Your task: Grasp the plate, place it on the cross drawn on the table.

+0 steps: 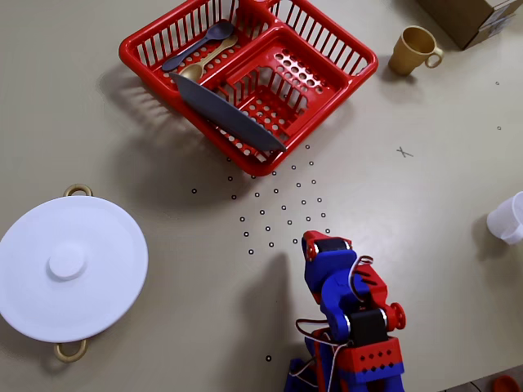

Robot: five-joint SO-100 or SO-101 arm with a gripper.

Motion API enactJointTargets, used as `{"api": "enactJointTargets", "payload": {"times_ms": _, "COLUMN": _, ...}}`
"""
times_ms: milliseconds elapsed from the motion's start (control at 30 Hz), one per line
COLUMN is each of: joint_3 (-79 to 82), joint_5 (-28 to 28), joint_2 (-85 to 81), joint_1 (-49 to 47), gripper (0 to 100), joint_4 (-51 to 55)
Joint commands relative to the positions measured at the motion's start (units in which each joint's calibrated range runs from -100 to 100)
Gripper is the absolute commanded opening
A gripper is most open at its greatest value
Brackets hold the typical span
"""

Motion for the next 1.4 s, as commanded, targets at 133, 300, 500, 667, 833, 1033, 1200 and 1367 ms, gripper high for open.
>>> {"api": "enactJointTargets", "payload": {"times_ms": 133, "joint_3": 1.0, "joint_5": 2.7, "joint_2": -0.4, "joint_1": -1.6, "gripper": 0, "joint_4": 0.1}}
{"api": "enactJointTargets", "payload": {"times_ms": 300, "joint_3": 1.0, "joint_5": 4.6, "joint_2": -0.4, "joint_1": -3.1, "gripper": 0, "joint_4": 0.1}}
{"api": "enactJointTargets", "payload": {"times_ms": 500, "joint_3": 1.0, "joint_5": 5.0, "joint_2": -0.4, "joint_1": -3.2, "gripper": 1, "joint_4": 0.1}}
{"api": "enactJointTargets", "payload": {"times_ms": 667, "joint_3": 1.0, "joint_5": 5.0, "joint_2": -0.5, "joint_1": -3.5, "gripper": 1, "joint_4": 0.1}}
{"api": "enactJointTargets", "payload": {"times_ms": 833, "joint_3": 1.0, "joint_5": 6.3, "joint_2": -0.5, "joint_1": -4.9, "gripper": 16, "joint_4": -1.0}}
{"api": "enactJointTargets", "payload": {"times_ms": 1033, "joint_3": -4.5, "joint_5": 12.2, "joint_2": 1.5, "joint_1": -4.6, "gripper": 19, "joint_4": -5.2}}
{"api": "enactJointTargets", "payload": {"times_ms": 1200, "joint_3": -18.9, "joint_5": 17.0, "joint_2": 14.9, "joint_1": -3.0, "gripper": 26, "joint_4": -2.4}}
{"api": "enactJointTargets", "payload": {"times_ms": 1367, "joint_3": -34.0, "joint_5": 28.0, "joint_2": 27.2, "joint_1": -3.0, "gripper": 29, "joint_4": 4.1}}
